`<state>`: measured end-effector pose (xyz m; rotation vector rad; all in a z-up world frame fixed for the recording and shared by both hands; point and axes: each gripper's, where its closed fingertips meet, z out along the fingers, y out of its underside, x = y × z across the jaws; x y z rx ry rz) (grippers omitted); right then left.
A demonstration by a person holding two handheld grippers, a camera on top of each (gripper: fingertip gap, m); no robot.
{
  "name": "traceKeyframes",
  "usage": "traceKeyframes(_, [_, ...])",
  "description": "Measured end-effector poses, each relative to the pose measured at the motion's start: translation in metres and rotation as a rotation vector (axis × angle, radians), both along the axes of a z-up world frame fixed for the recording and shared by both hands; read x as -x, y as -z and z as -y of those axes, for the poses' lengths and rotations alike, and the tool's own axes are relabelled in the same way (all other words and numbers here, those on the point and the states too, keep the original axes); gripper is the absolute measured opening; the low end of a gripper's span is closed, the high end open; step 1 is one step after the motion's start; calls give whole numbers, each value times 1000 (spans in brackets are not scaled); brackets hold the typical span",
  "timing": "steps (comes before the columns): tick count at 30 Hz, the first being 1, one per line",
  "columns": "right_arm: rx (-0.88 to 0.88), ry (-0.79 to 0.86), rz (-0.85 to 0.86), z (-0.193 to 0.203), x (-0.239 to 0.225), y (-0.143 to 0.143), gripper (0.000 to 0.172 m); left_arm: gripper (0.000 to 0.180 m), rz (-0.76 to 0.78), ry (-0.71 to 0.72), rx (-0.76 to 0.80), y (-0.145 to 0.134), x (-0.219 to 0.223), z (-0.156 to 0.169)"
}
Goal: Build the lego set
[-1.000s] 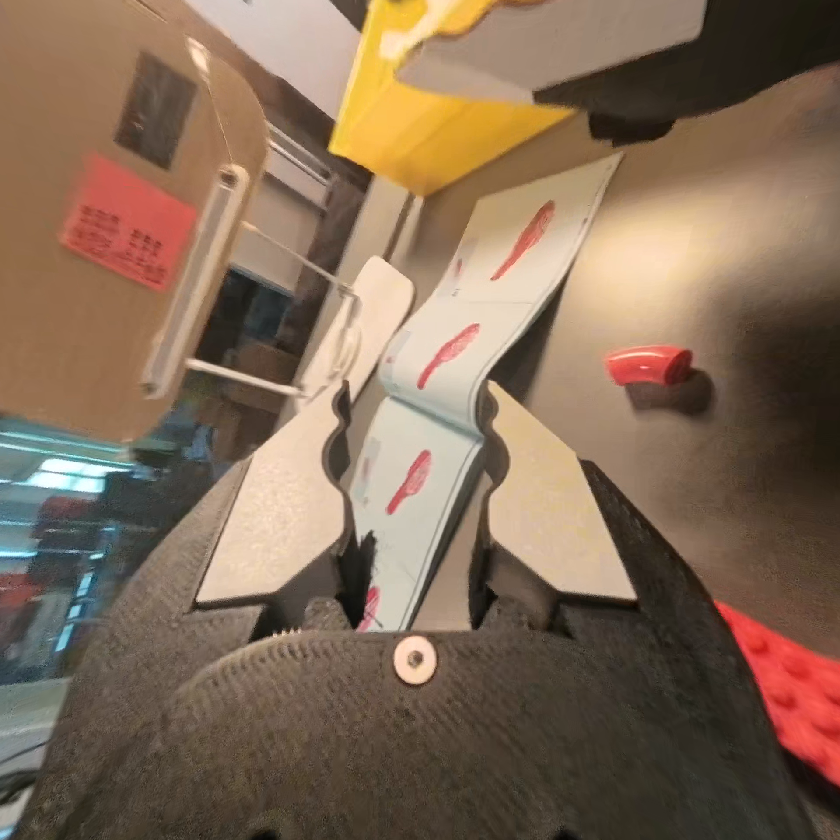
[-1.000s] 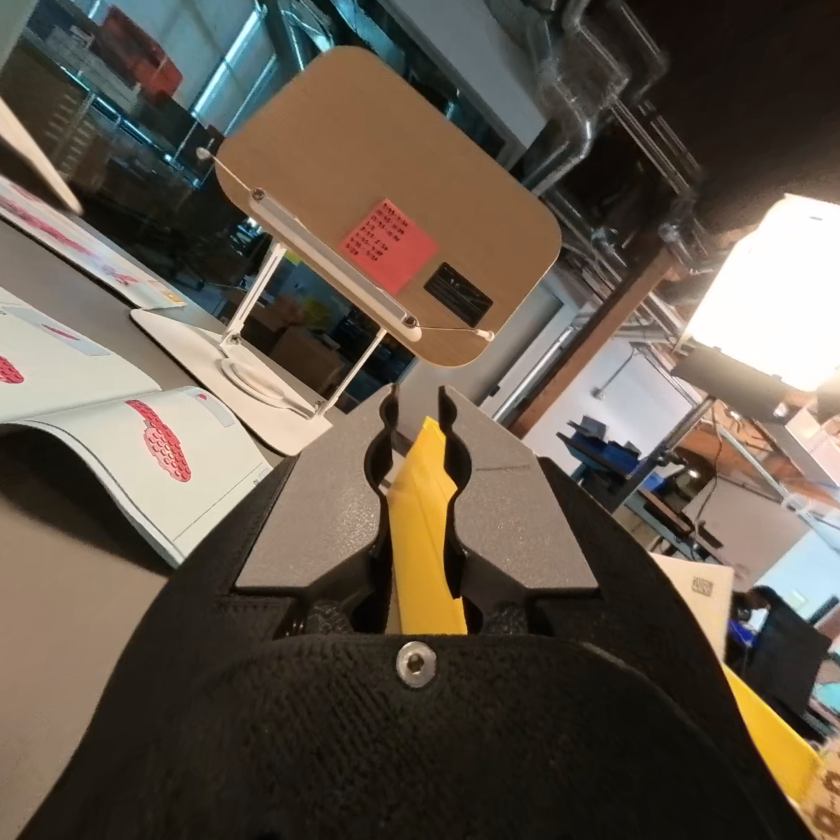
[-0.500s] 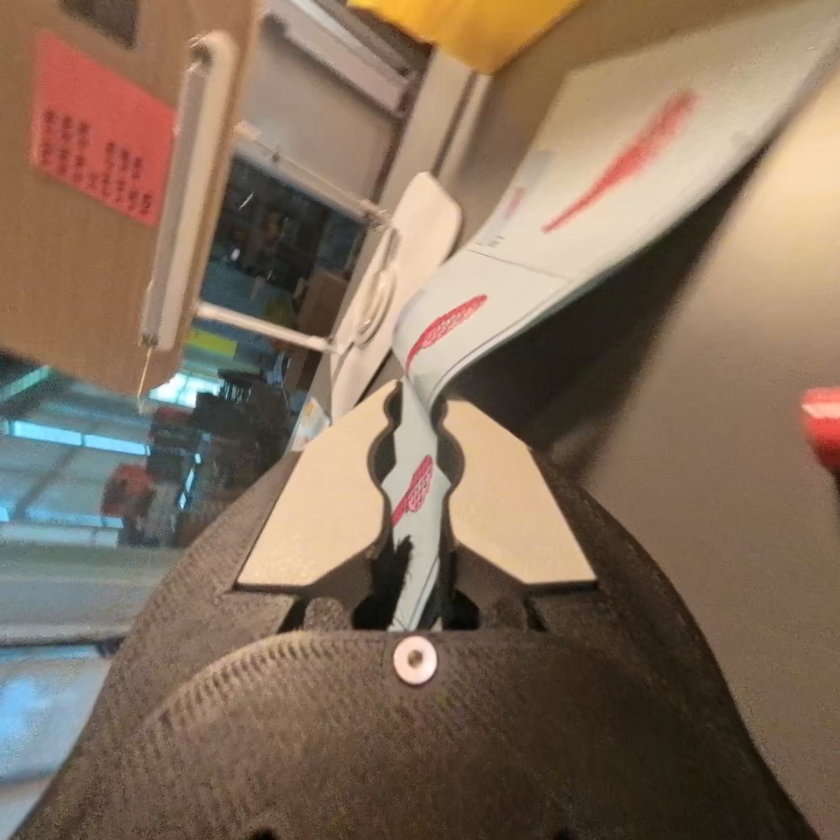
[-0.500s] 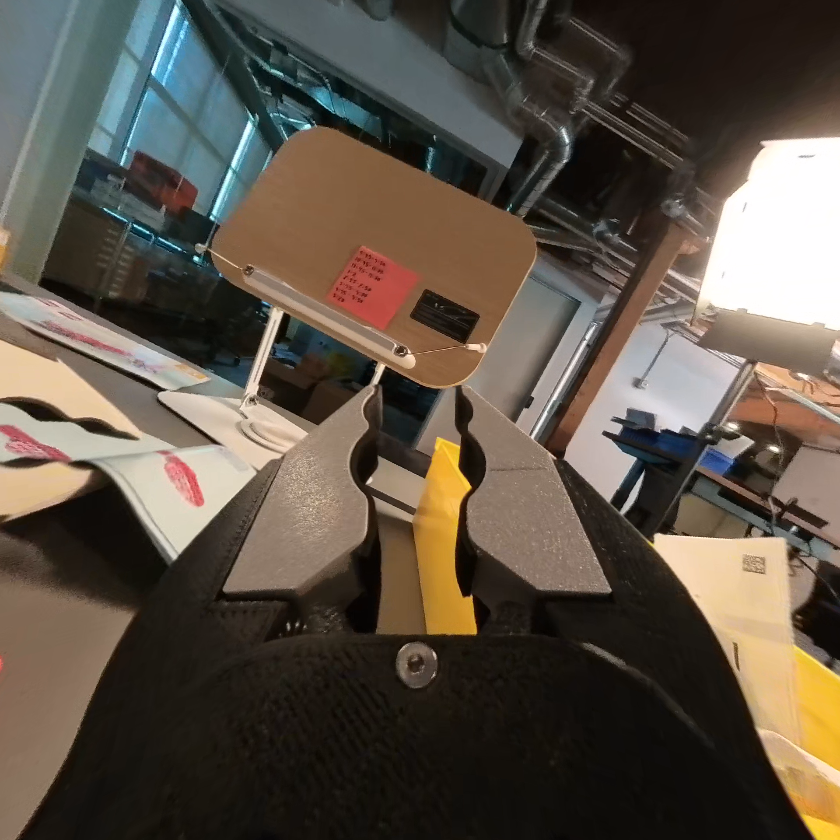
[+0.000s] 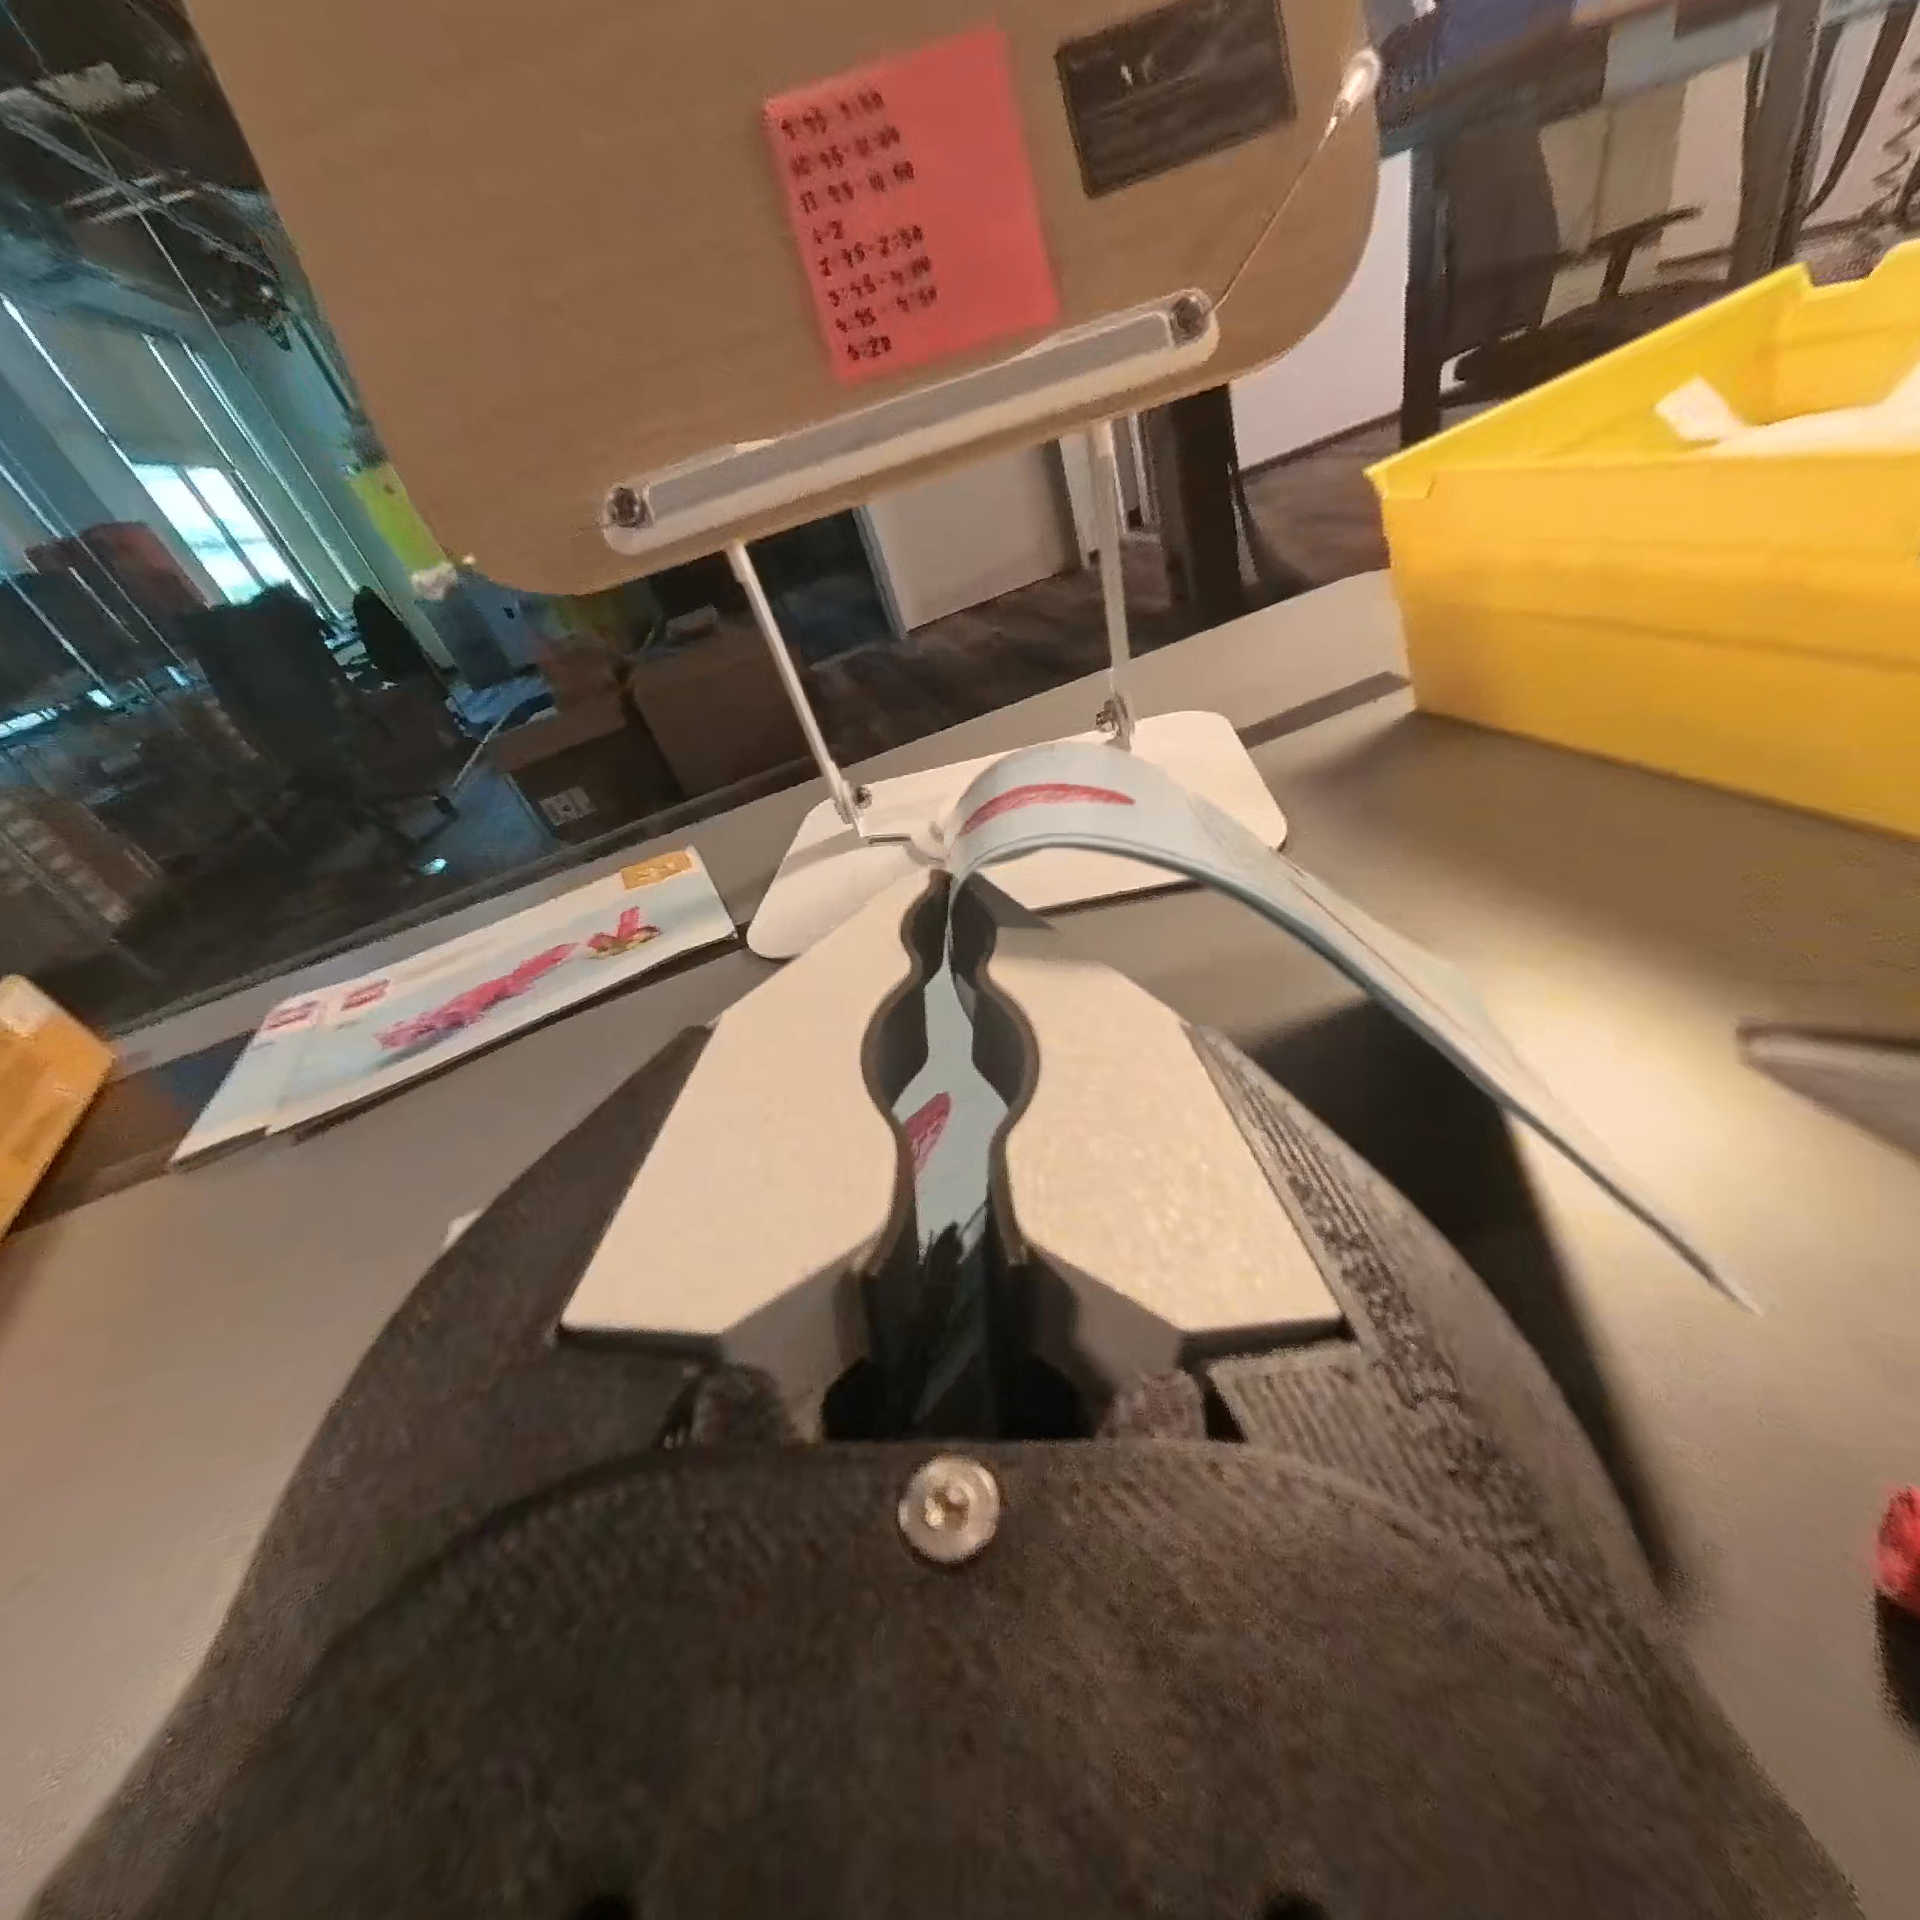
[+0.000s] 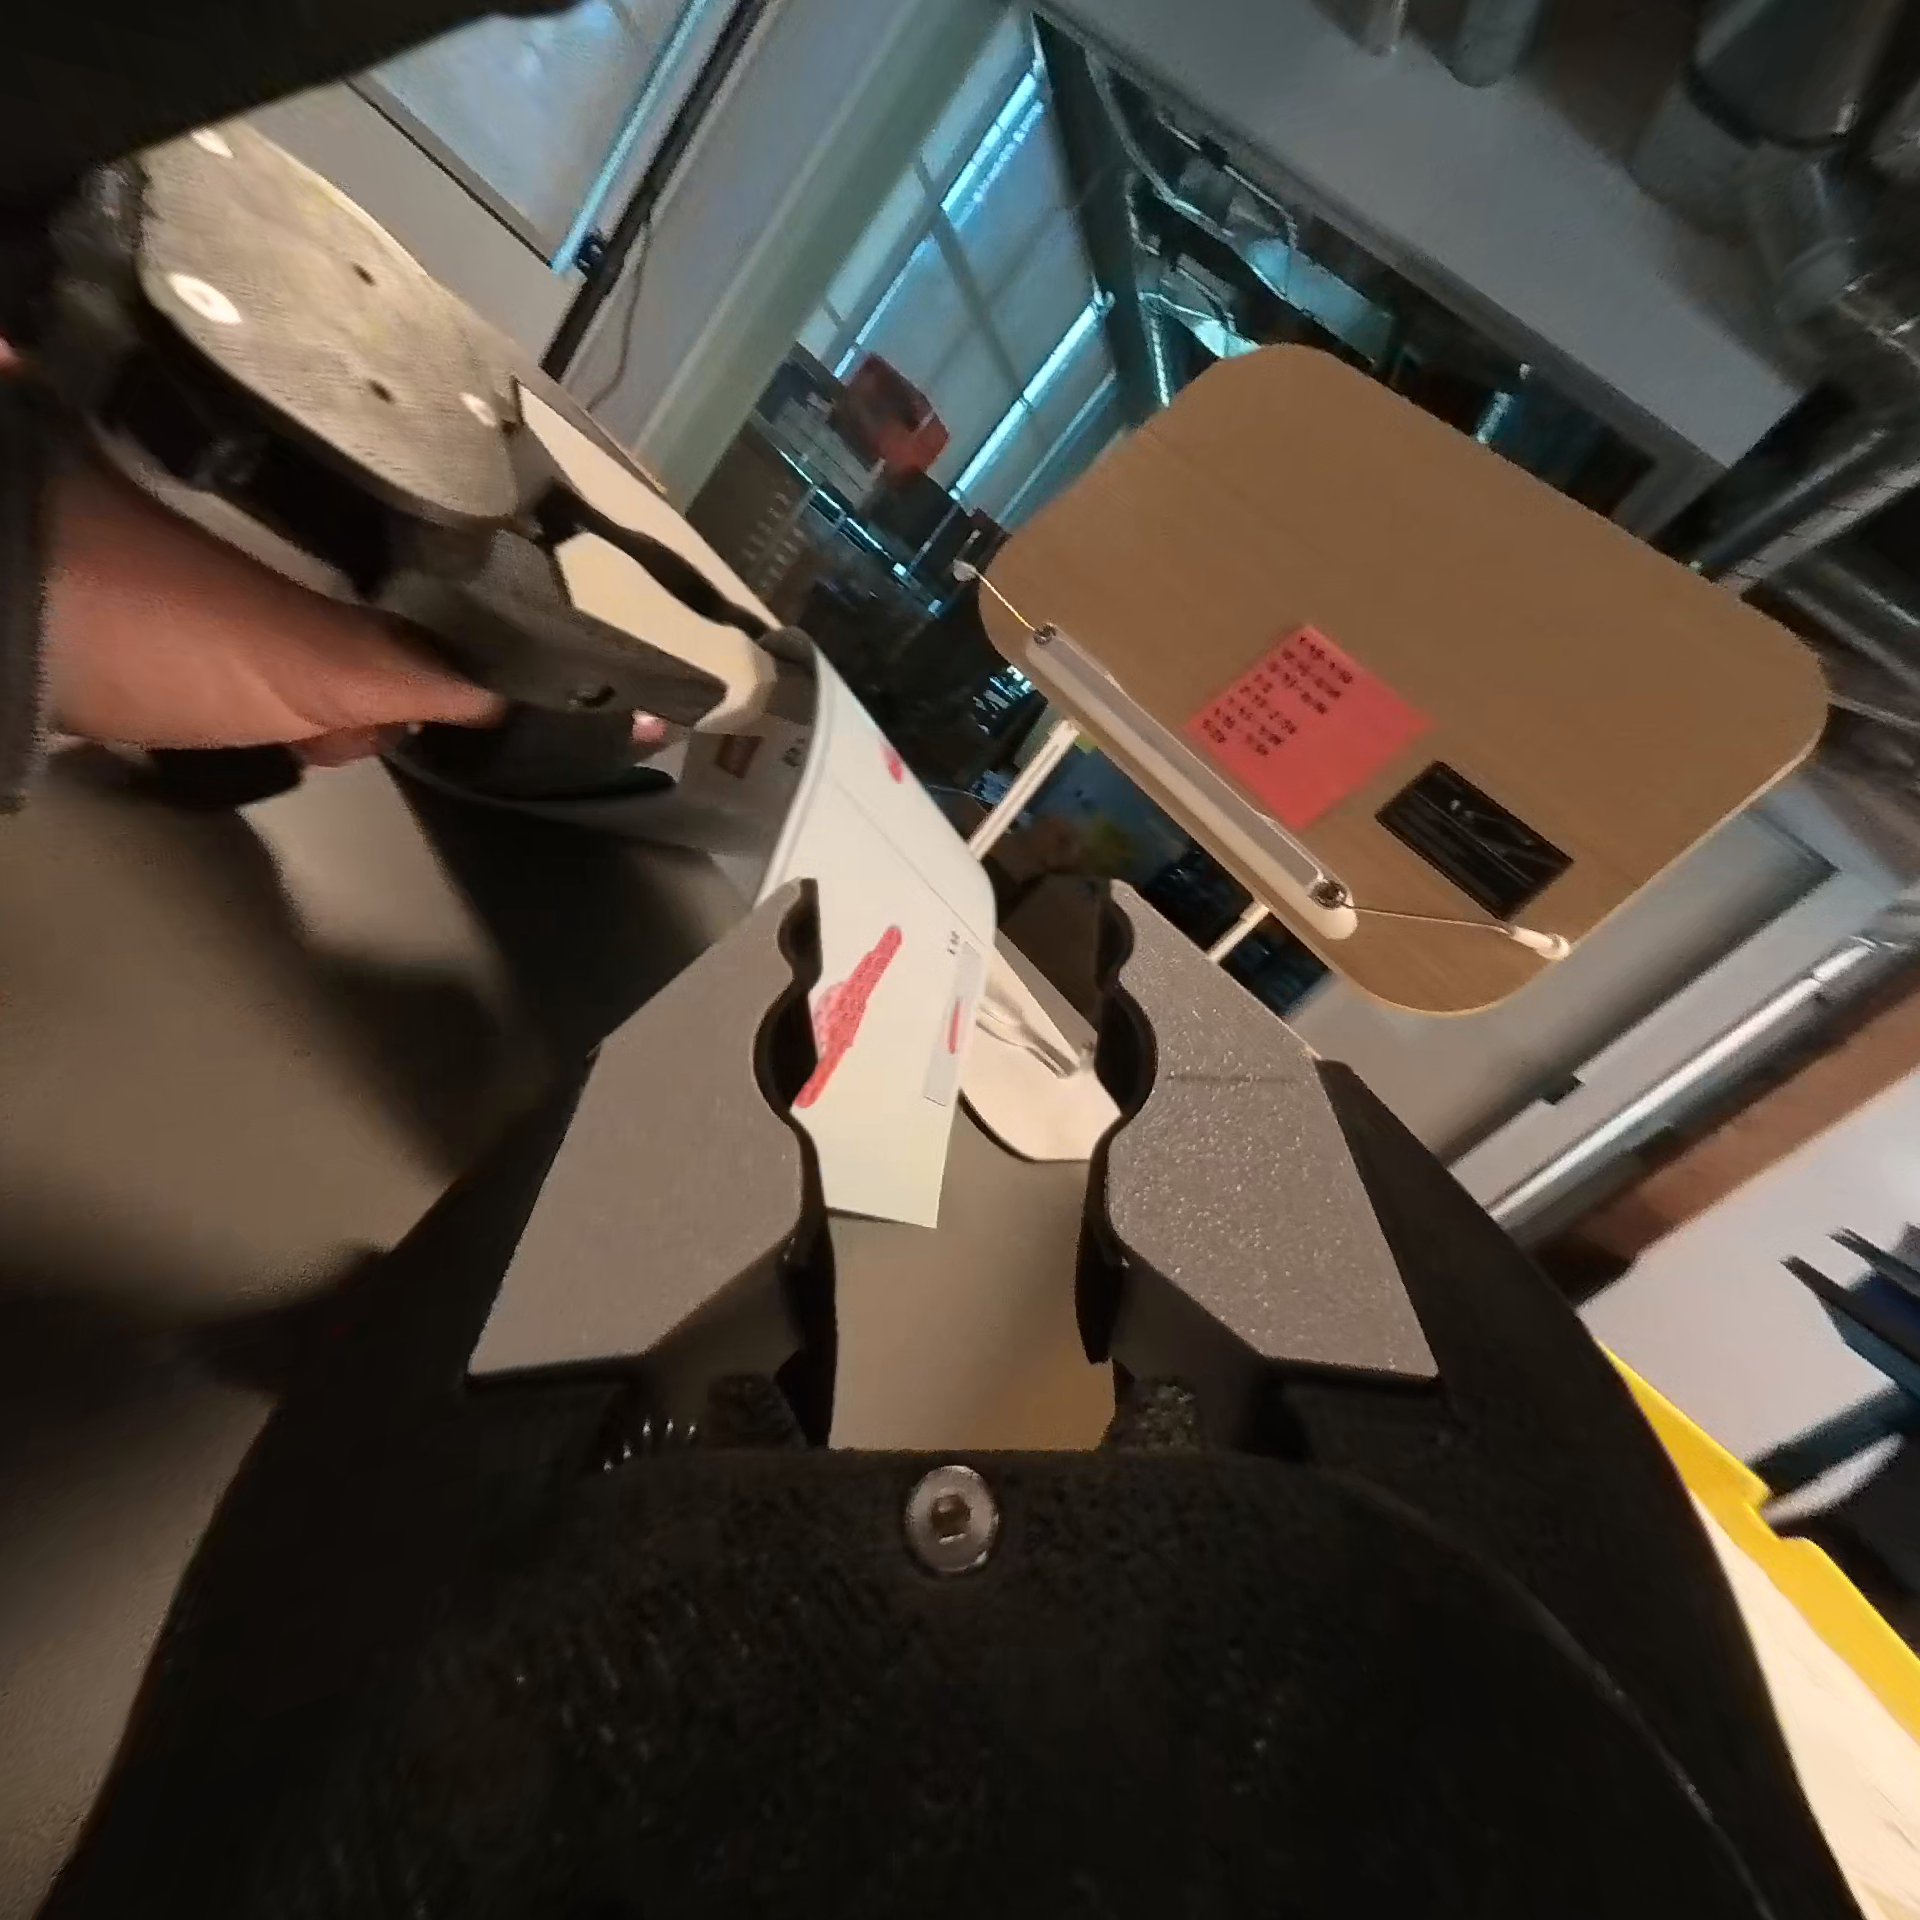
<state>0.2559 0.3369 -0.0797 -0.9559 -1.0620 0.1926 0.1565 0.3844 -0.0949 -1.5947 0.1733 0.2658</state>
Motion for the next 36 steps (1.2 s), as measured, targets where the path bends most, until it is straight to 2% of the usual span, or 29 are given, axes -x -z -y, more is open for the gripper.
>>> traceKeyframes(3, [74, -104, 14, 14, 15, 6, 54, 0, 41, 7, 23, 4, 1, -2])
traceKeyframes(5, [93, -106, 79, 18, 27, 17, 57, 0, 41, 13, 18, 3, 0, -1])
traceKeyframes(8, [20, 3, 214, 7, 34, 33, 55, 0, 40, 17, 7, 2, -1, 0])
traceKeyframes(13, [22, 237, 268, -28, 12, 39, 50, 0, 78, 46, -9, -1, -3, 2])
traceKeyframes(15, [-12, 347, 258, -42, -3, 33, 44, 0, 92, 51, -17, -2, -2, 2])
traceKeyframes(17, [-55, 439, 223, -50, -17, 23, 30, 0, 106, 57, -21, -3, -2, 3])
traceKeyframes(22, [-107, 577, 116, -57, -40, 2, 8, 0, 104, 73, -18, -2, -4, 3])
traceKeyframes(29, [-193, 594, 13, -48, -47, -20, 0, 0, 92, 81, -10, -1, -7, 2])
traceKeyframes(36, [-221, 590, -5, -43, -47, -26, 0, 0, 57, 94, -3, 0, -12, 2])
